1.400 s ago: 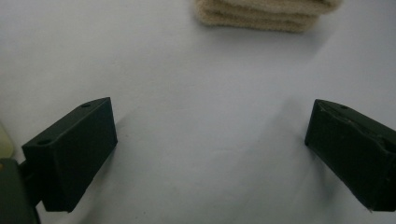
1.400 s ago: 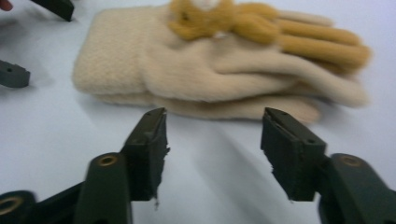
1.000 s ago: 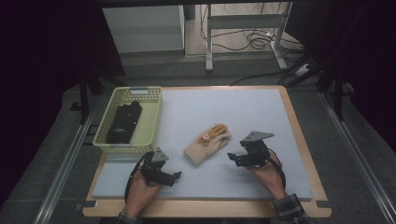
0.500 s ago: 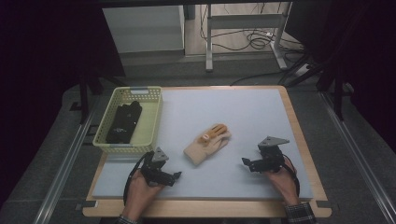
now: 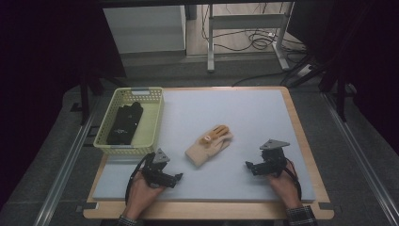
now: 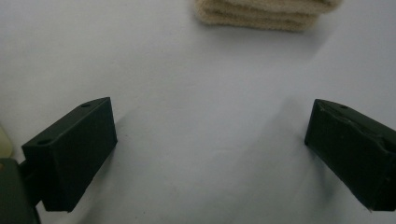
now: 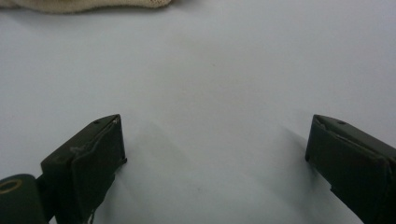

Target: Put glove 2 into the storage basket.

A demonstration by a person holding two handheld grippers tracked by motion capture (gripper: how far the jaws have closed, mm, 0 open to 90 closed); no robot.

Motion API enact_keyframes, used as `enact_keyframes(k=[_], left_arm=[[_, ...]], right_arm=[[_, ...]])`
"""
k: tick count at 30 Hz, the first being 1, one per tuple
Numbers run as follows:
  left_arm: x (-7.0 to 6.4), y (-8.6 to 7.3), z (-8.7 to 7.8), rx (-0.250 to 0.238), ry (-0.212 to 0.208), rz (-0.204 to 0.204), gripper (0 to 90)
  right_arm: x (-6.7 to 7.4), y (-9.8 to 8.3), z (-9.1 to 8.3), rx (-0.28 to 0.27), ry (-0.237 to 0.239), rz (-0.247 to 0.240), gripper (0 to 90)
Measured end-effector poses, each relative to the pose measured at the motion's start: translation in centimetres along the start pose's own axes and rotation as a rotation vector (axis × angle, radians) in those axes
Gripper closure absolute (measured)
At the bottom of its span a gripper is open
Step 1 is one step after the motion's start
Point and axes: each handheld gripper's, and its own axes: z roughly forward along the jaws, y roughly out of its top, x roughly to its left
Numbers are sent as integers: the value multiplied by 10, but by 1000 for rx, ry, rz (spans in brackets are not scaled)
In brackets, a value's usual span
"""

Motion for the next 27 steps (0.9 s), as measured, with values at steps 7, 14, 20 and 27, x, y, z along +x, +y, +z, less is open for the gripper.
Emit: enact_keyframes(k=[7,14,20,27], left_arm=[[0,8,-2,20,-17,9,53],[-5,33,1,15,-47,36,13],[-9,54,8,38,-78,54,0],[-11,76,16,56,-75,67,0]], right_arm=[[0,0,0,-1,-1,-1,44],[0,0,0,-2,-2,-3,44],[0,0,0,-2,-2,-3,45],[0,0,0,-3,-2,-3,45]])
